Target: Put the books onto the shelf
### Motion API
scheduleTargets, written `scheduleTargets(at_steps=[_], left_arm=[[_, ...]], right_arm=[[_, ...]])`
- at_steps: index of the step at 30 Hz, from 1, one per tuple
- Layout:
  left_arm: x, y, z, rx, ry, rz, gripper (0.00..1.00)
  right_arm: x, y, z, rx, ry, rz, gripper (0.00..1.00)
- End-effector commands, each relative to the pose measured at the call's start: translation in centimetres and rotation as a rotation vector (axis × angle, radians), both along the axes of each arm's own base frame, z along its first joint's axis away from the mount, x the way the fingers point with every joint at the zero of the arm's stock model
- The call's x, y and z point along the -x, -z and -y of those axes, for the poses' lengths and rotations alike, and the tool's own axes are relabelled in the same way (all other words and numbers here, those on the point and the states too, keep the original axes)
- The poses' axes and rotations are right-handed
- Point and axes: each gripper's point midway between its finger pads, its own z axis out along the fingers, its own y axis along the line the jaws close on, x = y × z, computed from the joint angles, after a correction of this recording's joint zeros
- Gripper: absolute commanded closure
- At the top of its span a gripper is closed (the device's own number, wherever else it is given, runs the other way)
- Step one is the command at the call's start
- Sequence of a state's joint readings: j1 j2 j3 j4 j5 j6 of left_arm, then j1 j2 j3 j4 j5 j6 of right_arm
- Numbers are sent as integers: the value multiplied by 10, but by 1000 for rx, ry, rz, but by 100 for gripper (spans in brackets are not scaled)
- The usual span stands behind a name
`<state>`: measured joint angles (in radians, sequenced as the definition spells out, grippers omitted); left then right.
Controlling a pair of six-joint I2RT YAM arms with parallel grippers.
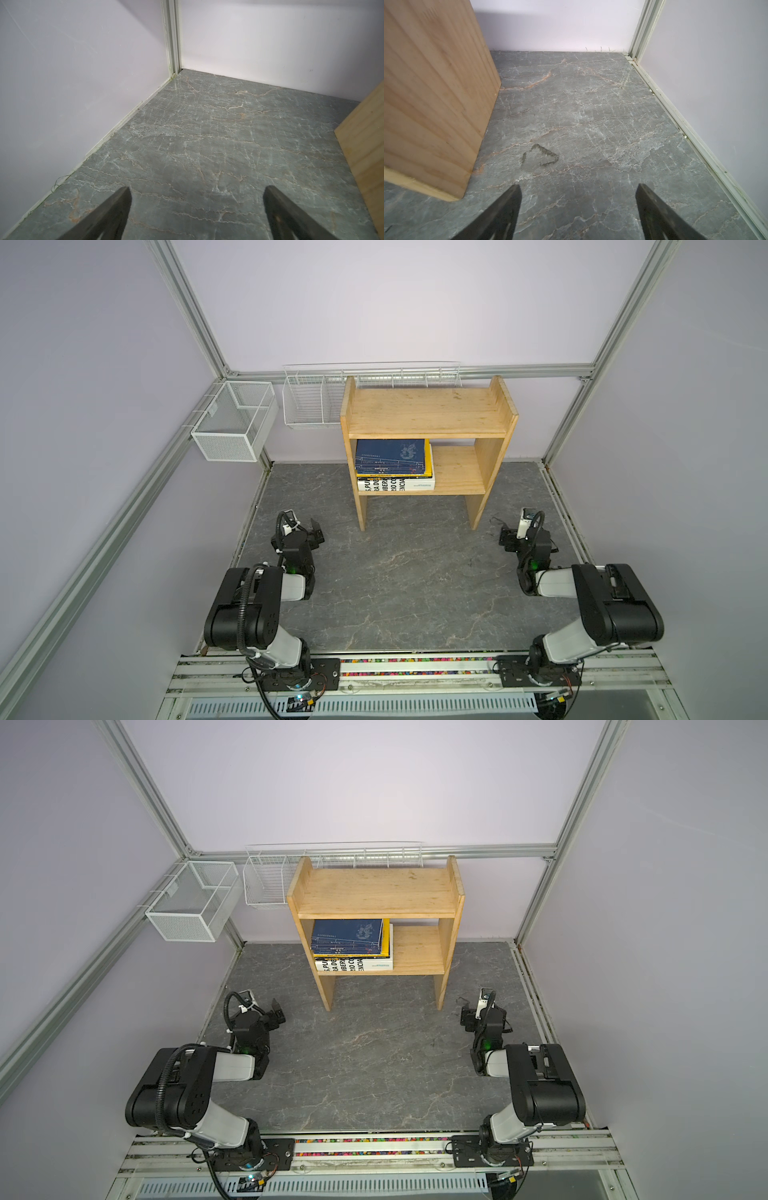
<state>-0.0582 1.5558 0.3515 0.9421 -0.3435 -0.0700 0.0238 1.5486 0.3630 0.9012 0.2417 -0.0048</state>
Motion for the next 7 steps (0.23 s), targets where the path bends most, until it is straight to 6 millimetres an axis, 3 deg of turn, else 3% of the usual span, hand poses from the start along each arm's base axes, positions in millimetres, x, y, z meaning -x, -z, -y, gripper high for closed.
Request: scheduleTargets(at_steps=[1, 7], left_arm=[[-7, -10, 0, -13, -1, 19, 1], [-6, -9, 1, -14, 1, 22, 1]], right_arm=[[-4, -7, -3, 2, -15, 16, 11], [-3, -8, -3, 3, -18, 20, 11]])
